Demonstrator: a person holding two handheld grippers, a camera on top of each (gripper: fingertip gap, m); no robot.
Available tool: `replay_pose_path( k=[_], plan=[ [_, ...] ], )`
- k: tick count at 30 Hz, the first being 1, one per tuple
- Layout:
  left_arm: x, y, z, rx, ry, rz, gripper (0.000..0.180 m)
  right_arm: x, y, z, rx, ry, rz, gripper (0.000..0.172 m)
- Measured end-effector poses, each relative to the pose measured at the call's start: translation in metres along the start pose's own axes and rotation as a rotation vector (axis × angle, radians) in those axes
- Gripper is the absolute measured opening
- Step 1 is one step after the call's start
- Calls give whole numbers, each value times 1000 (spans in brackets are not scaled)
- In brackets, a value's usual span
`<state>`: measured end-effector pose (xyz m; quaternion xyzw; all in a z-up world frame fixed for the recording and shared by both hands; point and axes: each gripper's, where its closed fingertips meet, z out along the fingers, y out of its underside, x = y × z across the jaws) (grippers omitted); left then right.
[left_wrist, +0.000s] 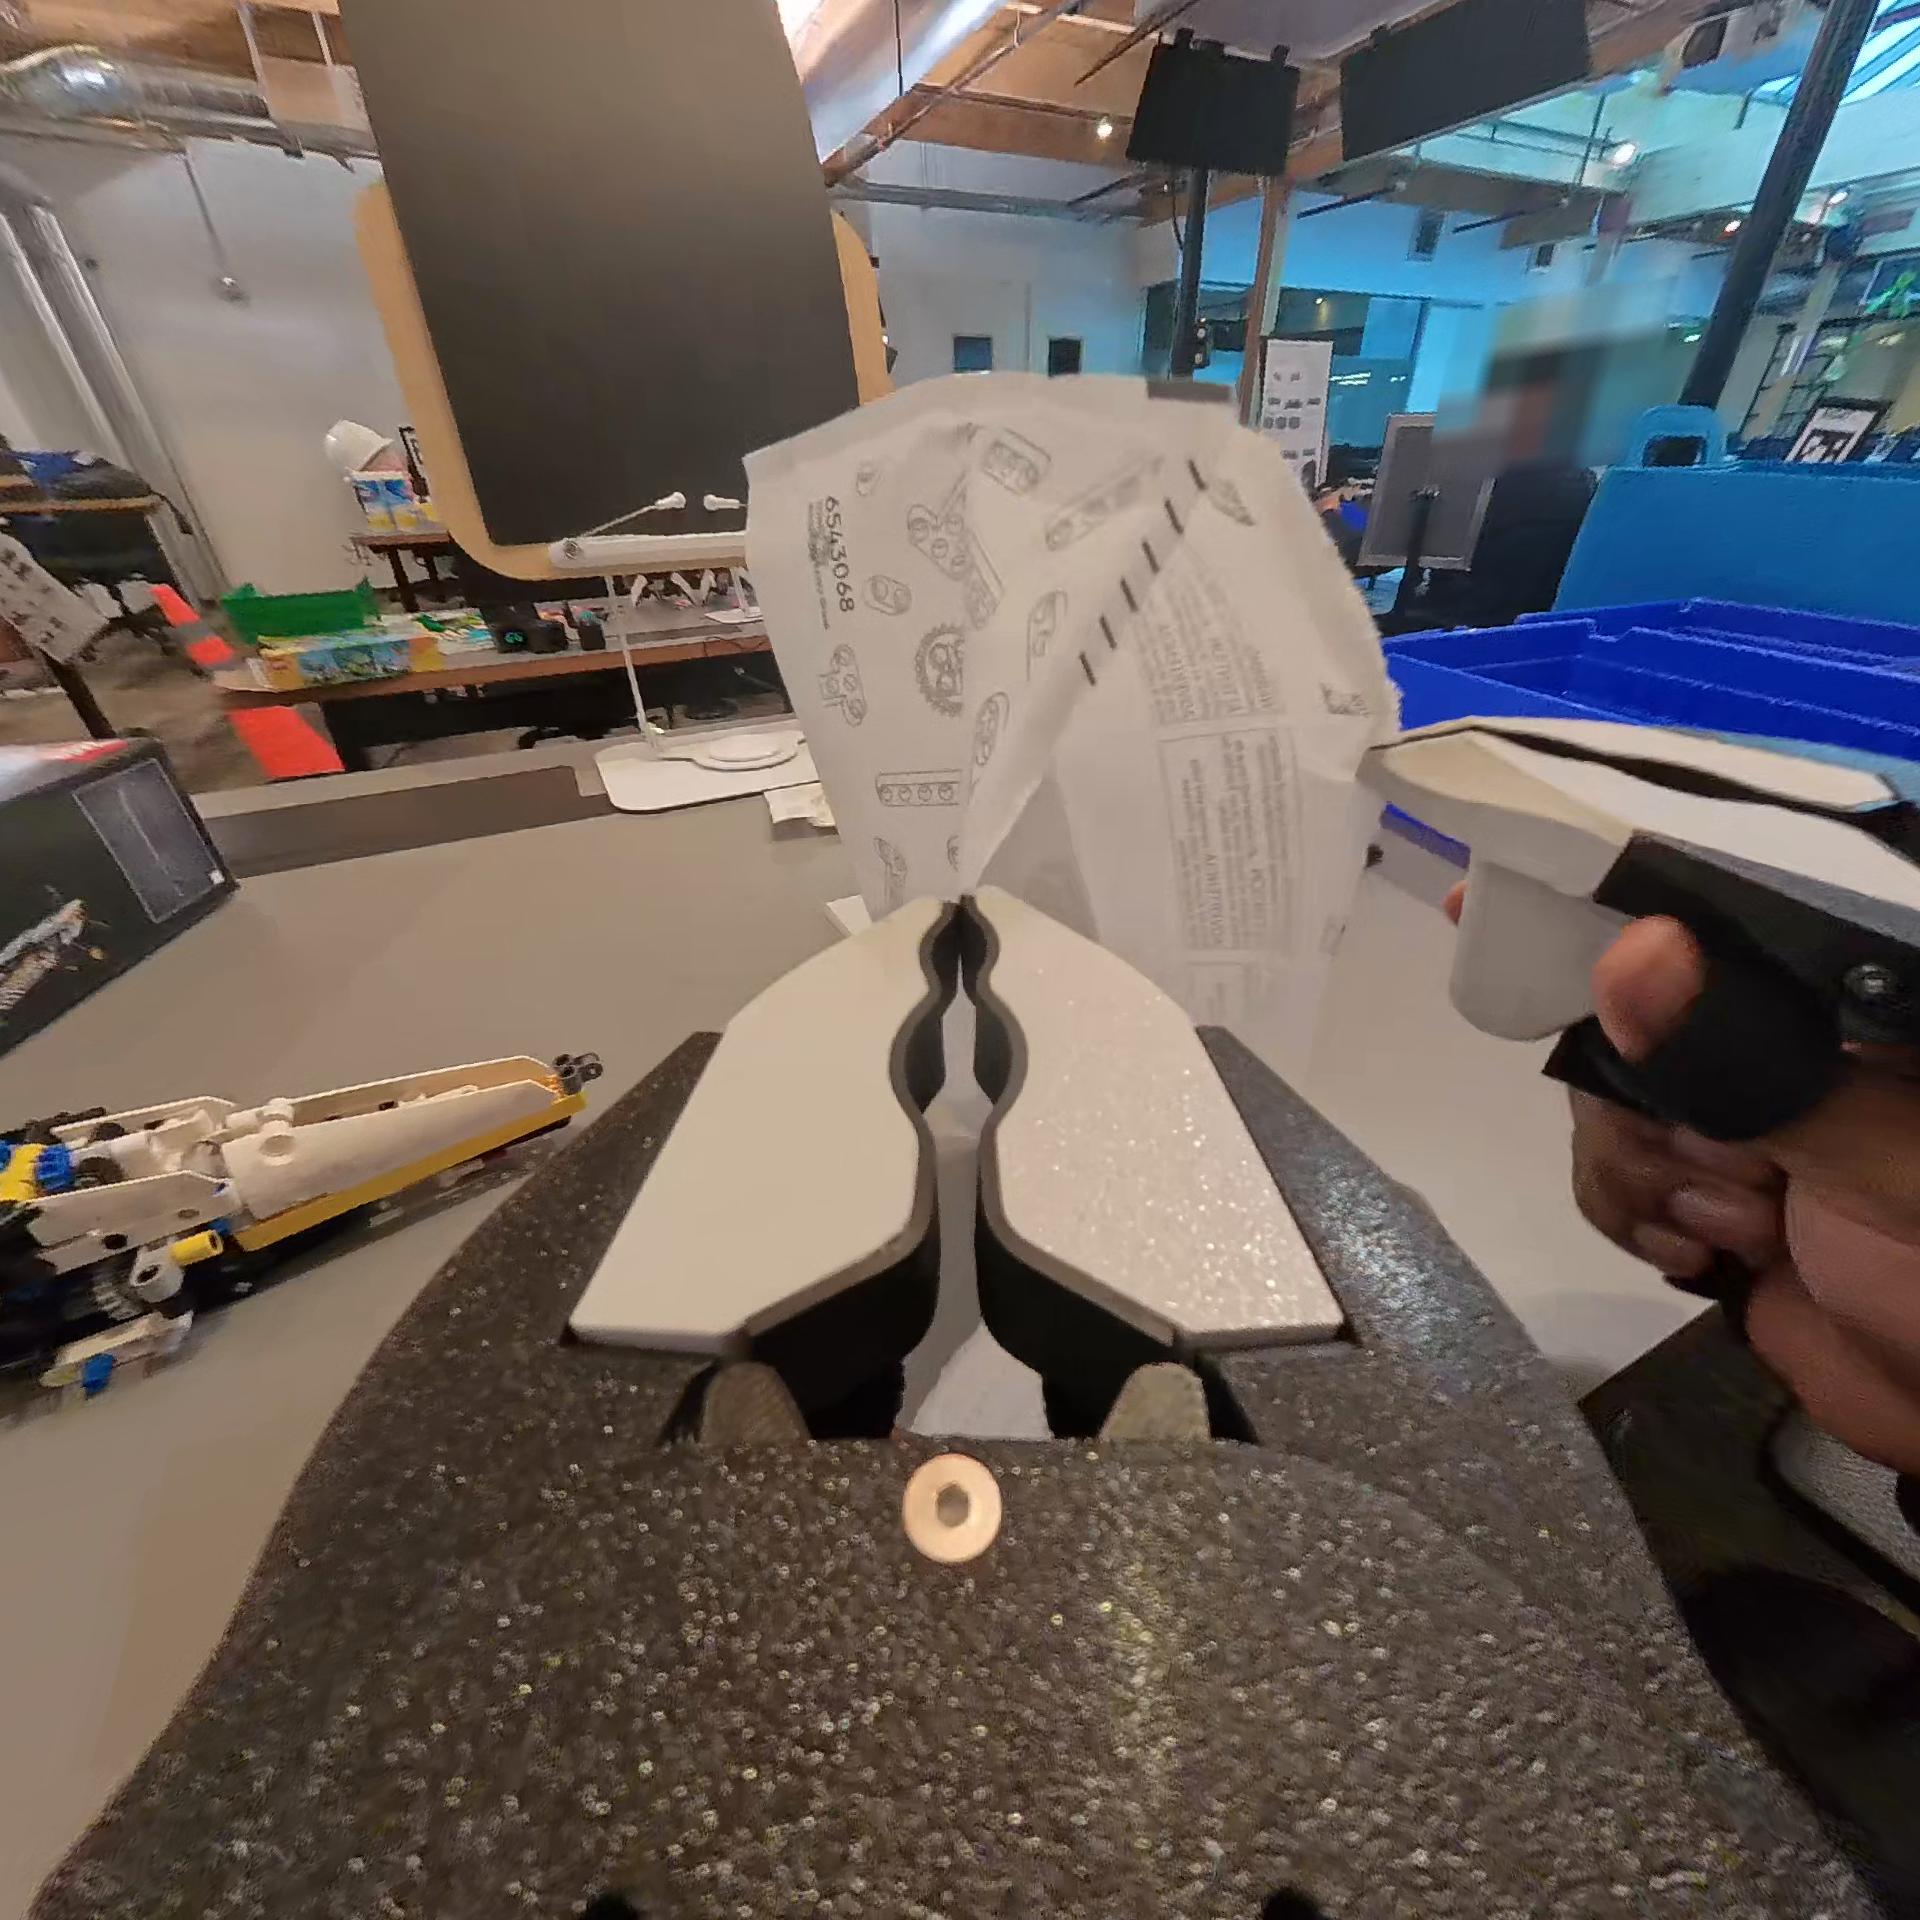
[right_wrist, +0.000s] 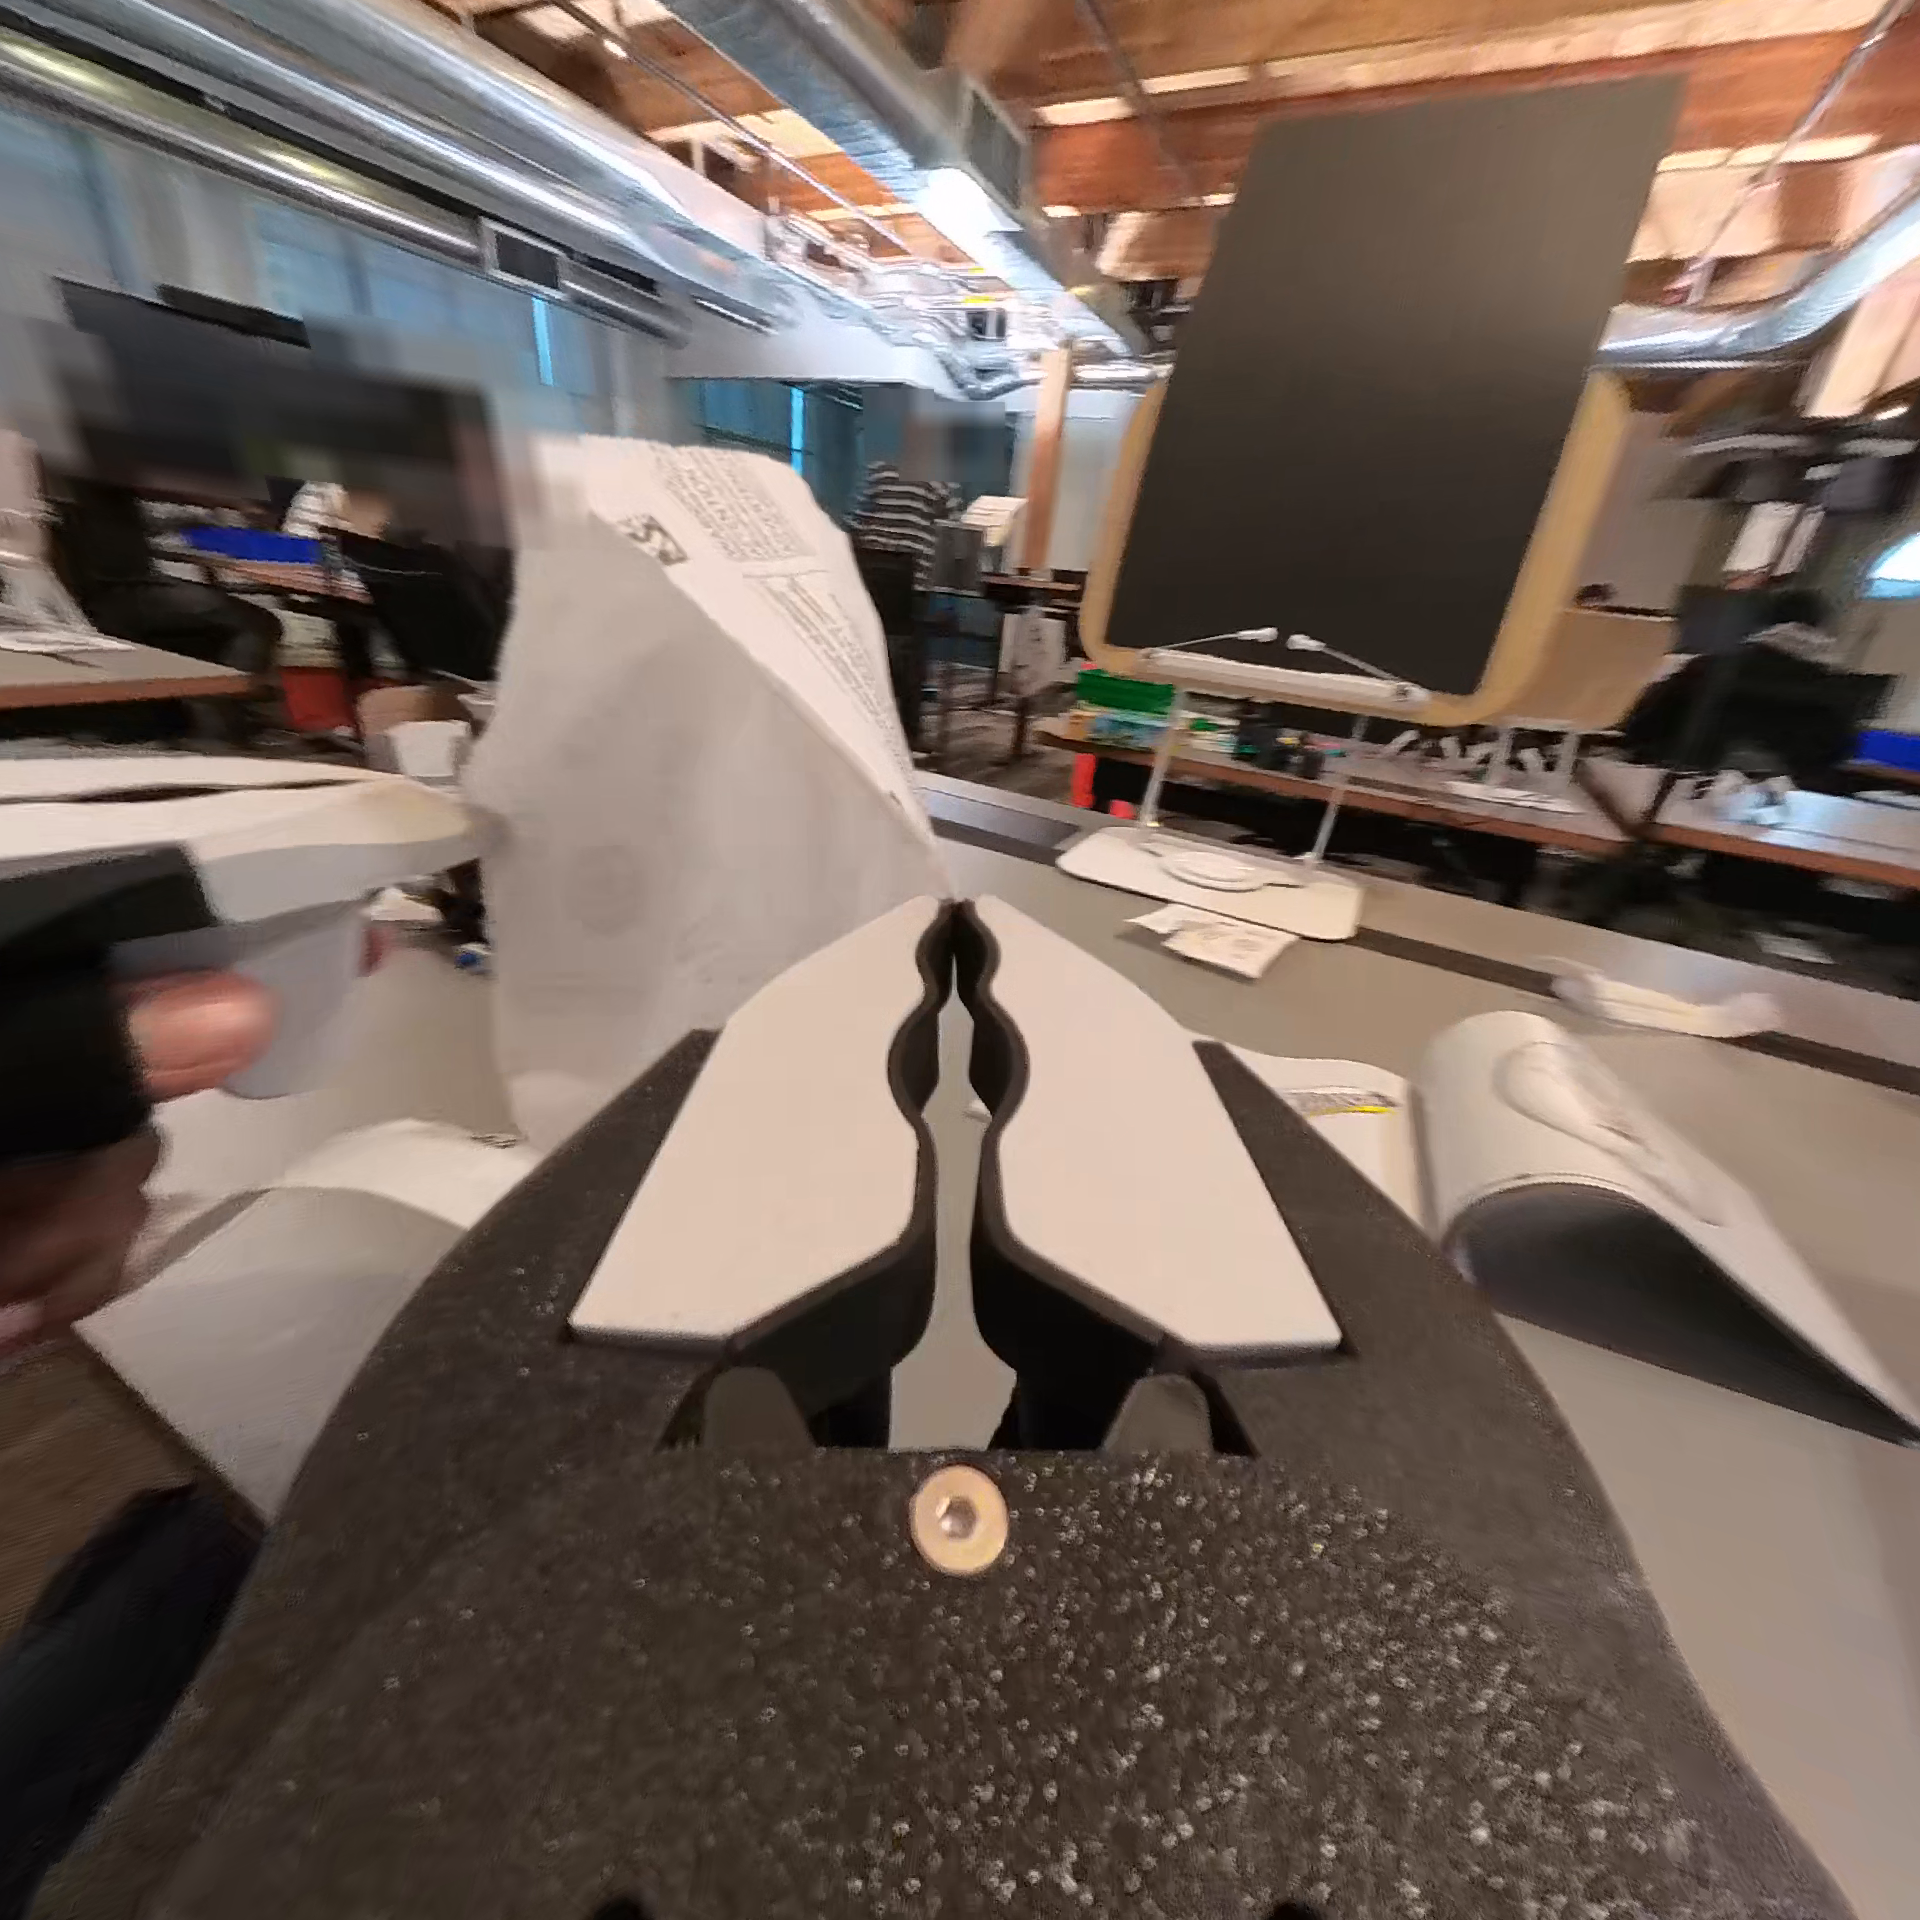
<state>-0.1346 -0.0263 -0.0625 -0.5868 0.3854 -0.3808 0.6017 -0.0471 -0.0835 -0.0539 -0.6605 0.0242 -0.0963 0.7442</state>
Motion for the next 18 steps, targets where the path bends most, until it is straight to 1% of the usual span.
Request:
replay_pose_path(
  k=[4,8,9,11,14,15,18],
  plan=[
    [16,-2,-1,5,21,56,1,1,8,4,-58,82,-111,0],
    [43,-5,-2,19,63,165,1,-6,16,10,-106,114,-203,3],
    [50,-6,-3,24,73,194,1,-7,18,12,-119,112,-208,6],
    [60,-6,-4,27,96,241,1,-8,22,16,-154,96,-190,18],
    [71,-3,-4,21,150,255,1,-14,31,21,-199,3,-113,28],
    [71,-2,-4,16,159,252,1,-19,33,23,-212,-56,-79,32],
    [74,1,-4,10,221,237,1,-36,43,23,-273,-246,-16,33]
  ],
)
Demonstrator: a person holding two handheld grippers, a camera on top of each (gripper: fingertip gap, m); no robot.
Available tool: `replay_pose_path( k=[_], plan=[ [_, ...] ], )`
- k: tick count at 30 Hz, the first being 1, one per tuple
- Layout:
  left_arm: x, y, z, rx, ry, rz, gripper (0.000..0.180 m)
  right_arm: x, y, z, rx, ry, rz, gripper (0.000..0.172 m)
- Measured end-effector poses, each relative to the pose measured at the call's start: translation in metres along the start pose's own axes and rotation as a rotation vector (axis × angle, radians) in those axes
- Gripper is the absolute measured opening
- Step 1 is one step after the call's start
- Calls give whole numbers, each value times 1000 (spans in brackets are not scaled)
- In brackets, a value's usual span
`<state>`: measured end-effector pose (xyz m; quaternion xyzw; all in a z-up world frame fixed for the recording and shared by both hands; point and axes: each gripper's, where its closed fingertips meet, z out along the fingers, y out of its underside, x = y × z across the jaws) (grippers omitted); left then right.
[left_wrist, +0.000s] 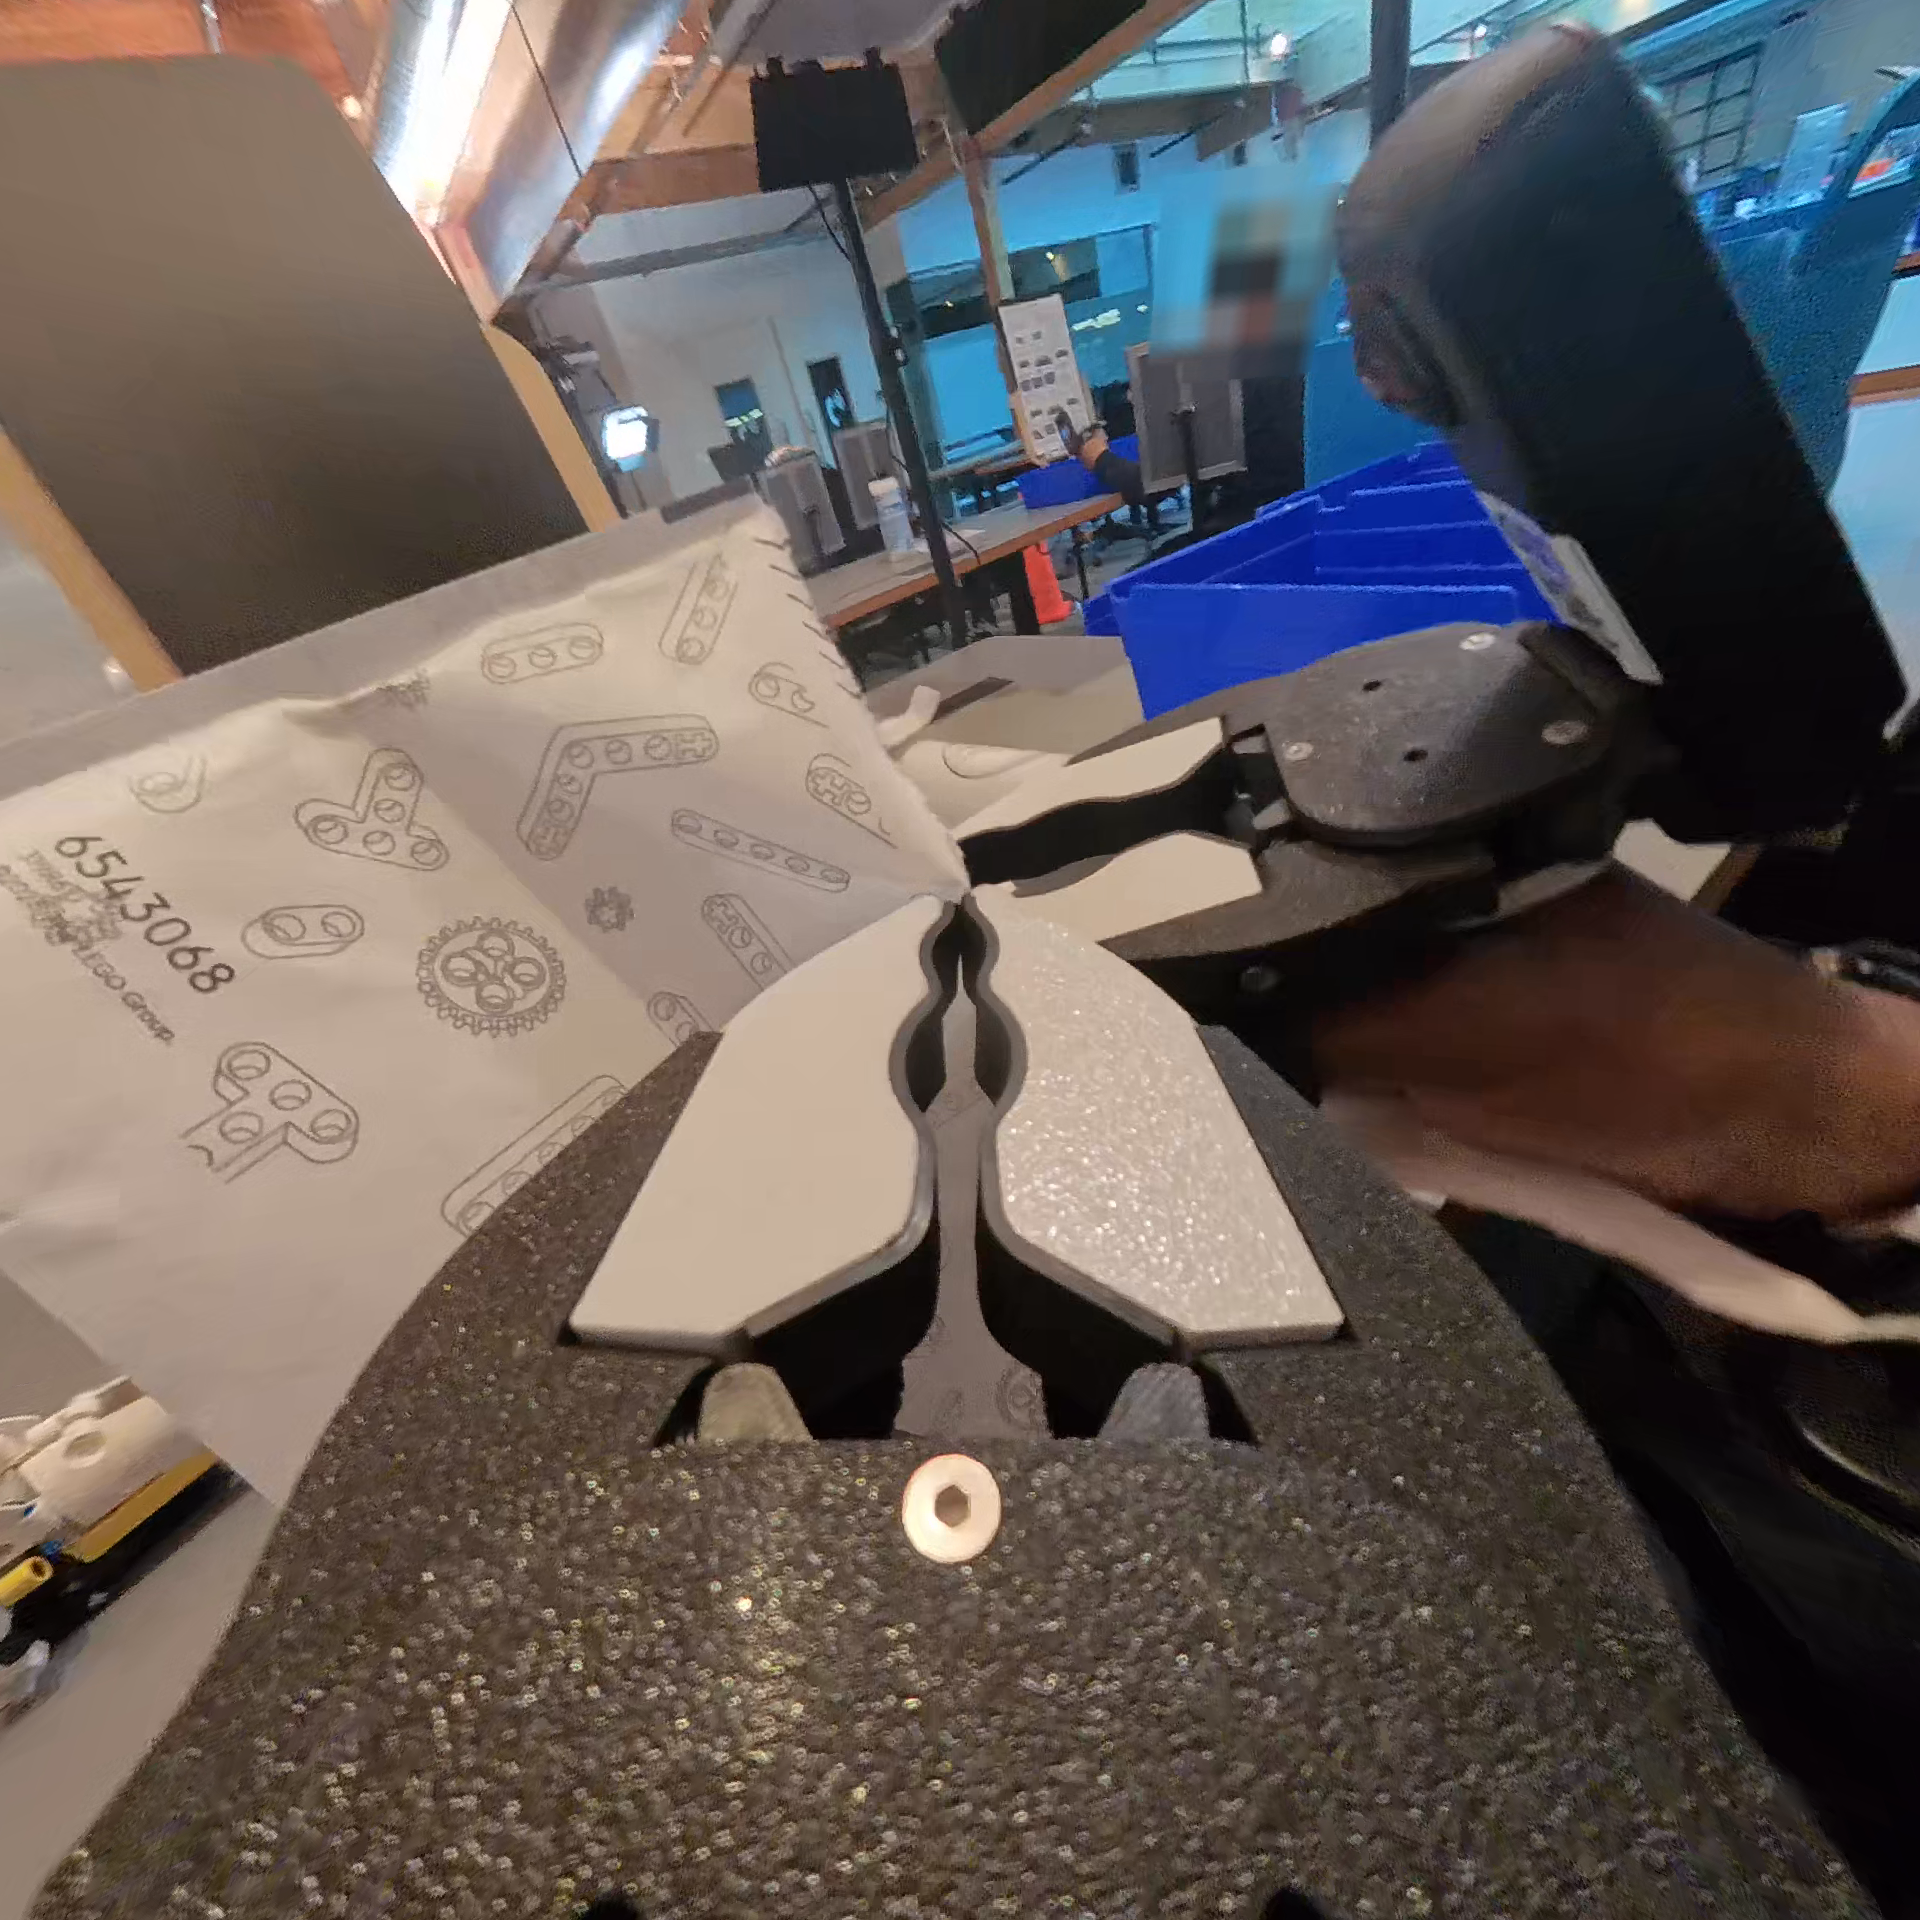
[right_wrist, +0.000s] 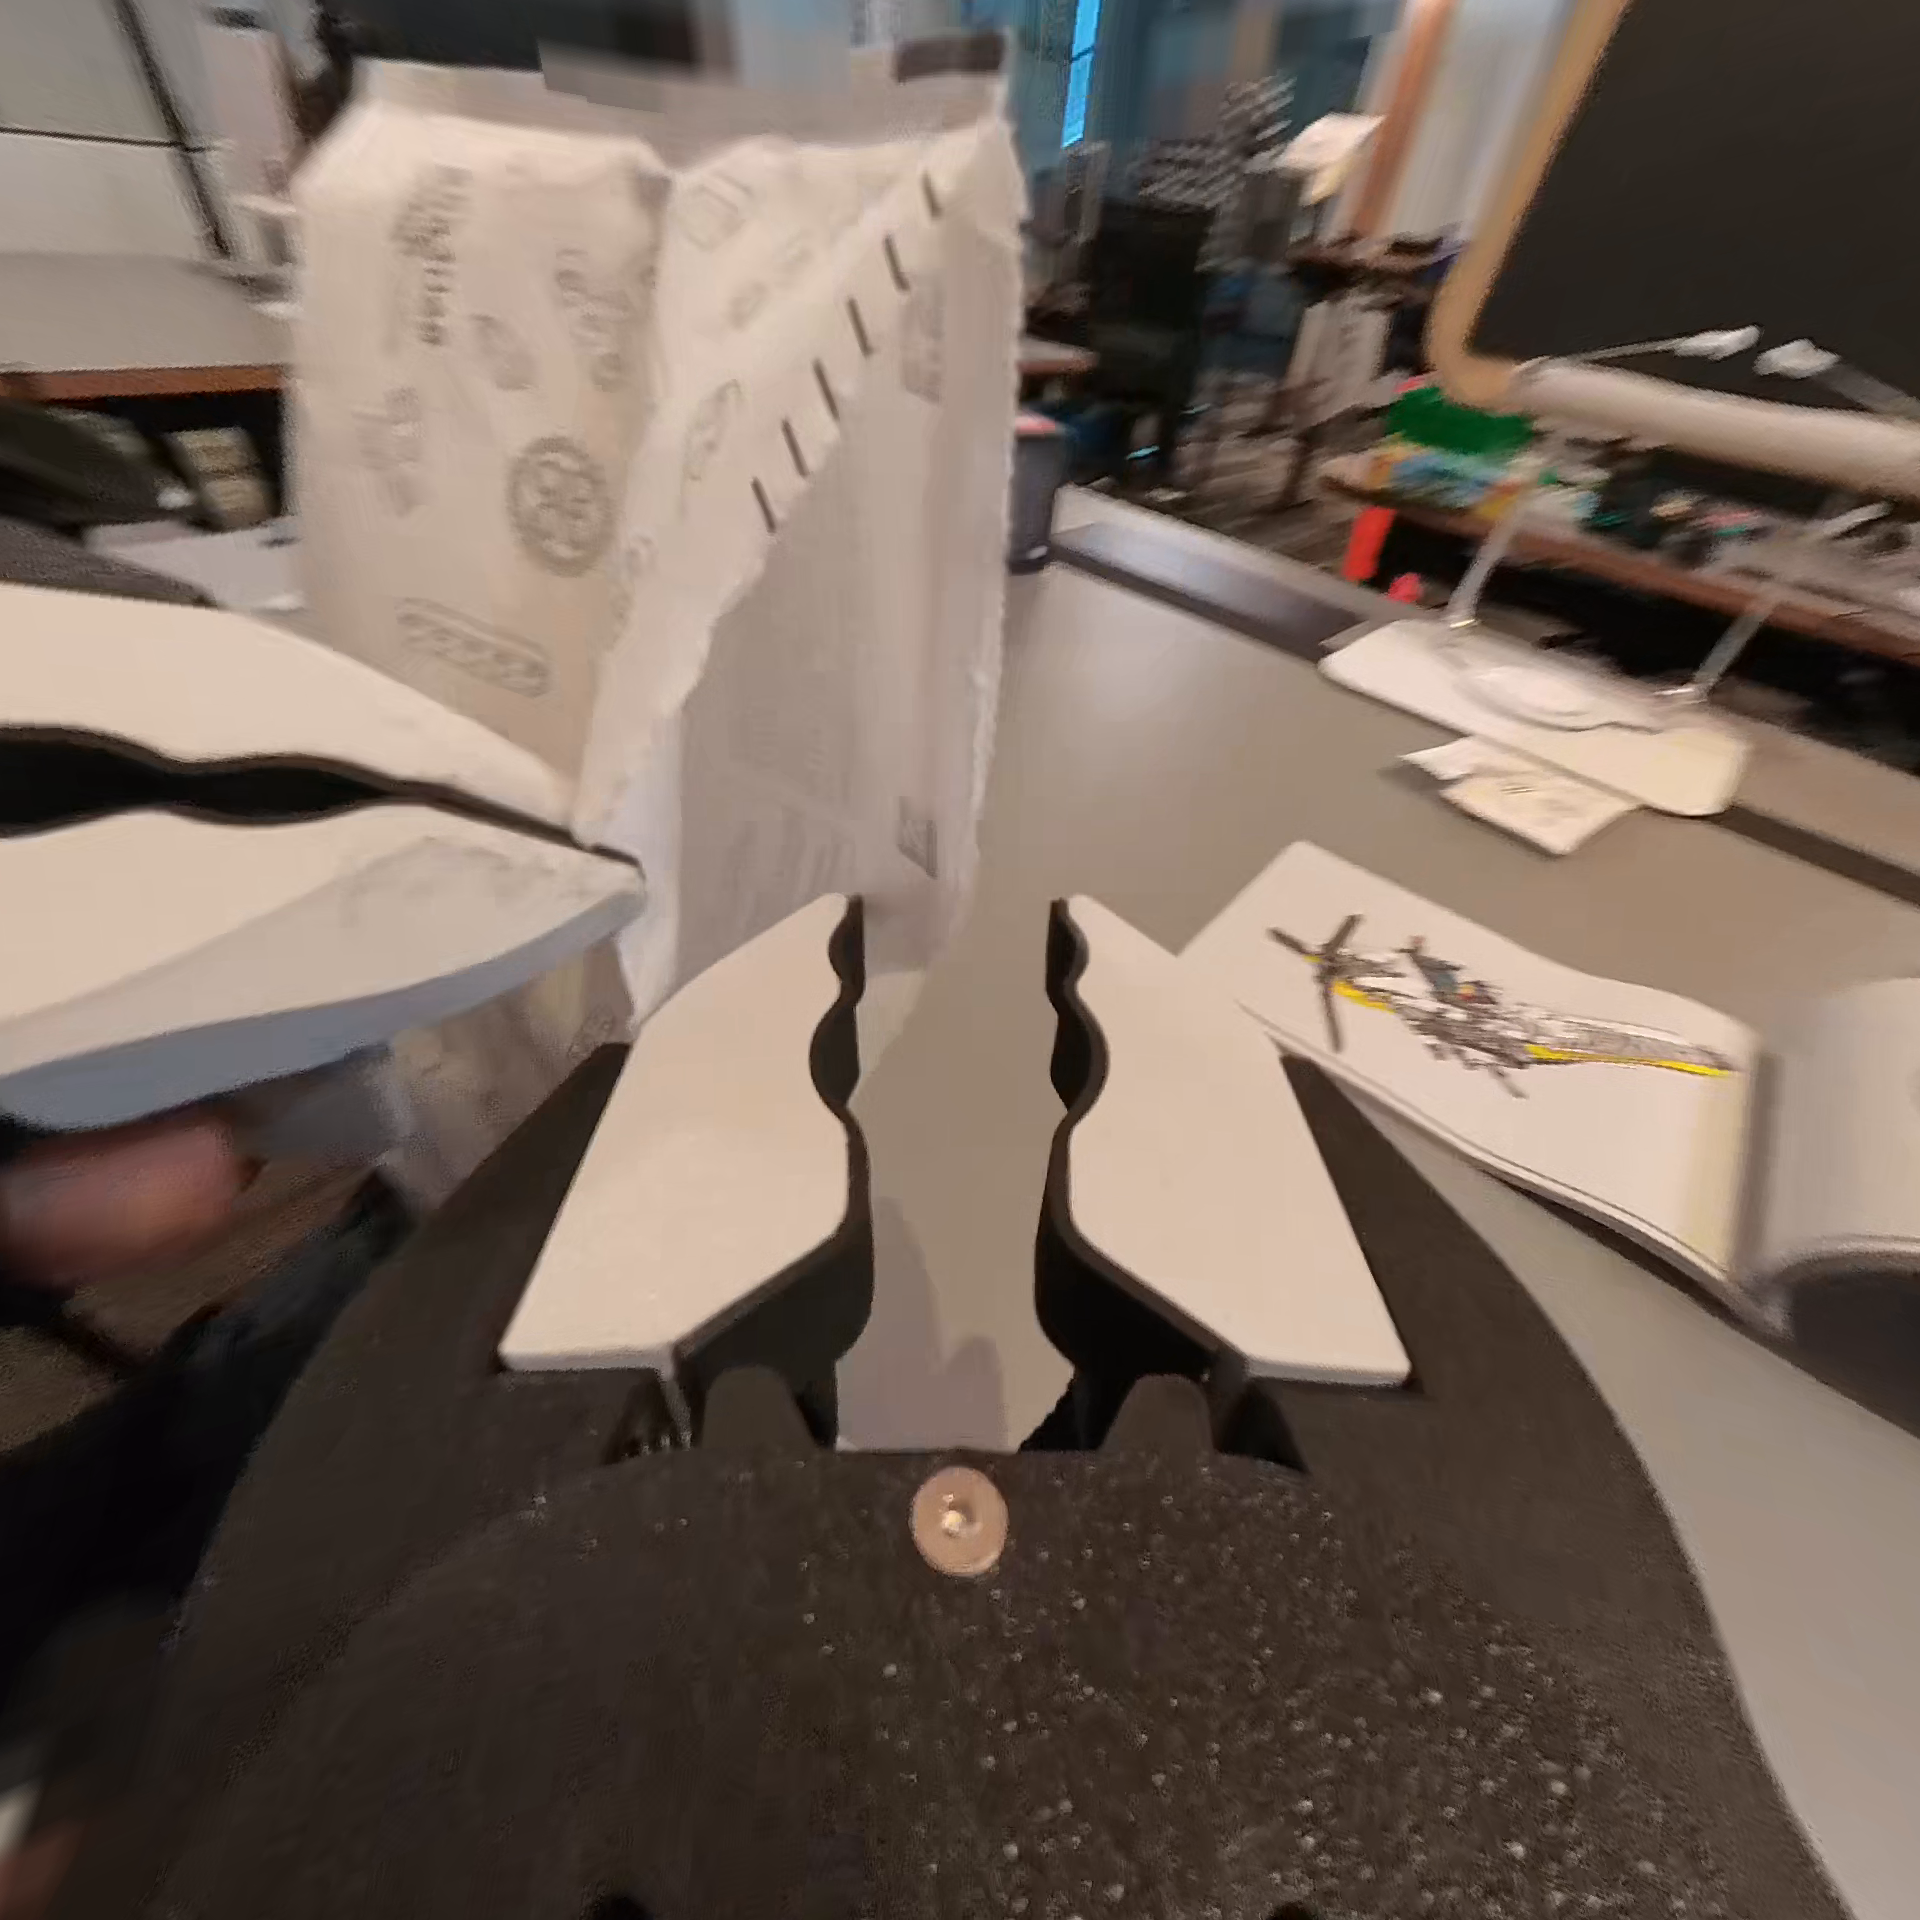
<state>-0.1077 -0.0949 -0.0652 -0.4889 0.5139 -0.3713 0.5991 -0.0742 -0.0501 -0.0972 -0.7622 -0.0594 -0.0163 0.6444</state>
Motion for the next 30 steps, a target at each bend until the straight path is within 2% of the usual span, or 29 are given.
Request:
replay_pose_path(
  k=[6,8,9,10,16,20,23,27,30],
  plan=[
    [15,-4,-7,30,230,-31,1,-31,7,-7,-67,-404,92,32],
    [19,-6,-11,34,308,-46,1,-37,4,-10,-66,-472,101,17],
    [19,-7,-12,38,332,-58,1,-36,4,-9,-66,-462,84,3],
    [16,-8,-13,36,332,-75,1,-30,5,-7,-69,-418,62,0],
    [-29,8,-13,-56,127,-175,1,27,9,-3,-78,-17,48,0],
    [-36,15,-10,-75,42,-222,1,38,3,-8,-55,154,5,0],
    [-31,13,-8,-54,-17,-225,1,30,-2,-7,-26,216,-48,0],
    [-28,11,-6,-27,-127,-149,3,17,-2,-4,-4,252,-71,0],
    [-19,9,-6,-13,-150,-113,10,12,-4,-3,17,257,-64,0]
  ],
)
